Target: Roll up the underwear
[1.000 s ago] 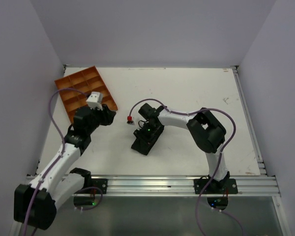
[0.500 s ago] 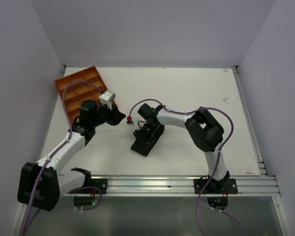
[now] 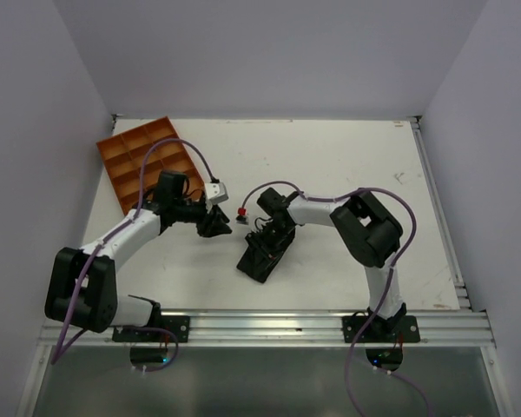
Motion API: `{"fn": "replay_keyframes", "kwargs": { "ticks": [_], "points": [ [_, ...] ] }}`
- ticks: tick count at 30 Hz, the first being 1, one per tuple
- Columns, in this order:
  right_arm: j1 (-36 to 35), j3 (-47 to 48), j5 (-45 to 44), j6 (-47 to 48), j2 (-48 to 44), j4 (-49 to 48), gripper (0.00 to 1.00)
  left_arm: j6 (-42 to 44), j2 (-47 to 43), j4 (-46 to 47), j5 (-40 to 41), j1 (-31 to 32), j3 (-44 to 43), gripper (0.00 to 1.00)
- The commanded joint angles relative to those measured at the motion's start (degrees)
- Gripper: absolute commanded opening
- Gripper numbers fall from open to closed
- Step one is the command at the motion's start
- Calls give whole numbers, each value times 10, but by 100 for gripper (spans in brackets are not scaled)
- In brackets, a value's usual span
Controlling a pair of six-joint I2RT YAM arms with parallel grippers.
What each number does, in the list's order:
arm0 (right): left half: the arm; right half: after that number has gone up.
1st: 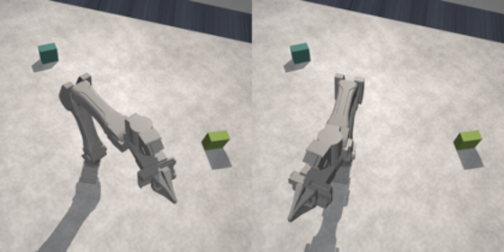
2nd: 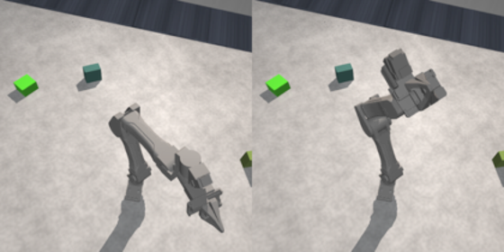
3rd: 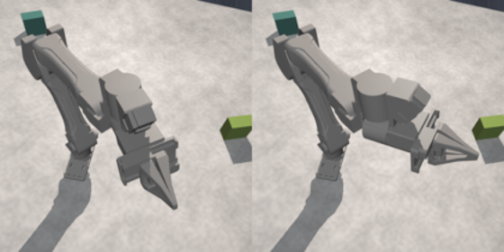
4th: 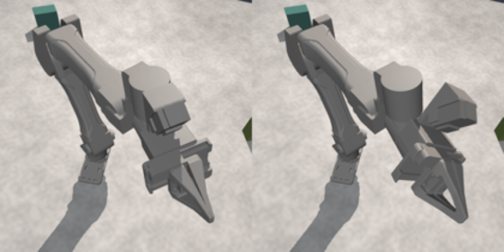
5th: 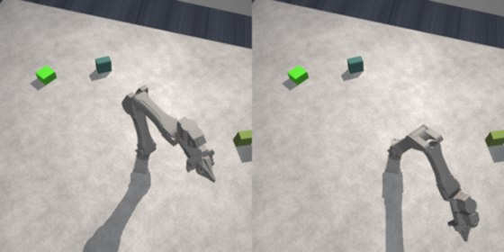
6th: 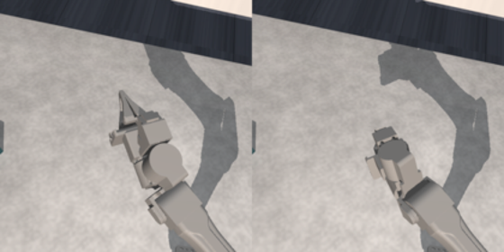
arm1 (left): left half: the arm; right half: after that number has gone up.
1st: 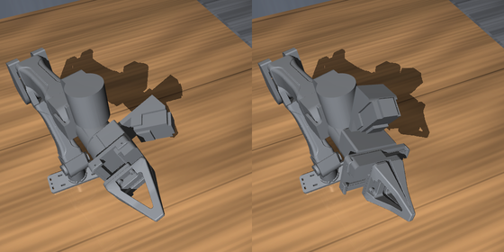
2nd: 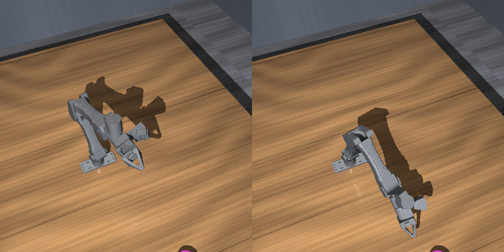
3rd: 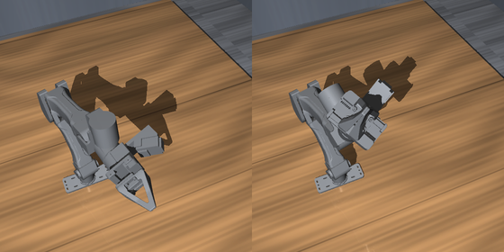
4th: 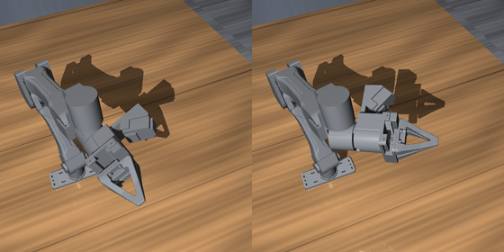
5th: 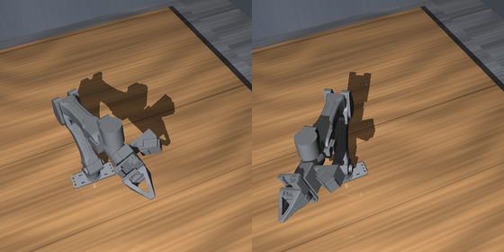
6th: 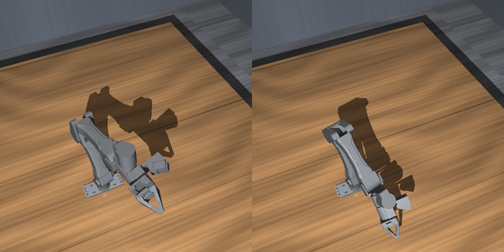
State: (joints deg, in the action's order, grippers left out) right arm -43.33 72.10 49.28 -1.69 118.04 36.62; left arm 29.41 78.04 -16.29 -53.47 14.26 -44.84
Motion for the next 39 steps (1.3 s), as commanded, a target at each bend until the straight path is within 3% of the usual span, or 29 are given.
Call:
{"fn": "replay_keyframes", "kwargs": {
  "ticks": [1,6,8,17,21,24,39],
  "points": [
    [0,-42,-60,-26,-16,-49,11,65,-19,1,-37,1,8,43],
    [1,-107,-74,-74,-51,-129,10,-63,-71,150,-33,2,63,44],
    [2,-129,-75,-97,-61,-163,10,-62,-80,143,-53,2,73,44],
    [12,-199,-91,-126,-105,-252,10,60,-49,46,-160,23,45,47],
    [13,-223,-74,-141,-120,-293,10,189,28,-100,-126,73,-12,46],
    [13,-229,-71,-154,-120,-319,10,251,70,-154,-108,110,-42,45],
    [15,-261,-71,-155,-136,-336,11,324,184,-218,-83,143,-99,45]
  ]
}}
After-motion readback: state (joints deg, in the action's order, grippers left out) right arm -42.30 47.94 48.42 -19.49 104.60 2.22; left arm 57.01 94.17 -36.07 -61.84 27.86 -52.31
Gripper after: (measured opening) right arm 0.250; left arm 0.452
